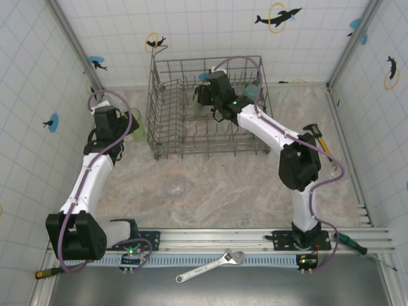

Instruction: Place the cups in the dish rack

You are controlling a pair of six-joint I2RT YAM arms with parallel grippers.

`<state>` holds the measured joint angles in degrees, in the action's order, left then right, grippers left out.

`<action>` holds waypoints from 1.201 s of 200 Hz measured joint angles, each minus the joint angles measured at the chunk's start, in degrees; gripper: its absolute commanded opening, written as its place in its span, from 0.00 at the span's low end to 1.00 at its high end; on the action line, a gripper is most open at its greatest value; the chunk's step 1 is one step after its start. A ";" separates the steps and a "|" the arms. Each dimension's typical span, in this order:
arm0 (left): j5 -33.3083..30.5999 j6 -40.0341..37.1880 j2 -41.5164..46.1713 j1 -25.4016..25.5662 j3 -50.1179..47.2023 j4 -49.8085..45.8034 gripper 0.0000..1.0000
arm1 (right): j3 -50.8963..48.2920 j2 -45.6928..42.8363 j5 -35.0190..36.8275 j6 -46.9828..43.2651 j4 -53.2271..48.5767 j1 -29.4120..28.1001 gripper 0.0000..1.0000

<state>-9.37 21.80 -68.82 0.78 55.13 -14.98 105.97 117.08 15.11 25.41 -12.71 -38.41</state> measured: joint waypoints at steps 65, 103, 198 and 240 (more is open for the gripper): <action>-0.35 0.02 0.96 -2.19 -0.68 0.07 0.97 | 3.41 4.63 1.77 -2.73 0.17 -0.15 0.35; -0.31 0.02 1.64 -2.82 -1.16 0.11 0.97 | 4.42 7.04 1.75 -3.39 0.37 -0.22 0.36; 0.76 0.04 1.64 -3.65 -1.18 0.26 0.97 | 4.44 11.91 1.53 -6.25 3.72 -0.50 0.44; 0.98 0.04 1.64 -3.96 -1.22 0.26 0.97 | 4.42 13.16 1.46 -7.06 4.46 -1.03 0.54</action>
<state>-8.38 21.85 -67.18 -3.18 53.91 -14.72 110.39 130.23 16.58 18.35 -8.25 -39.44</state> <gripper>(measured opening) 0.974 0.694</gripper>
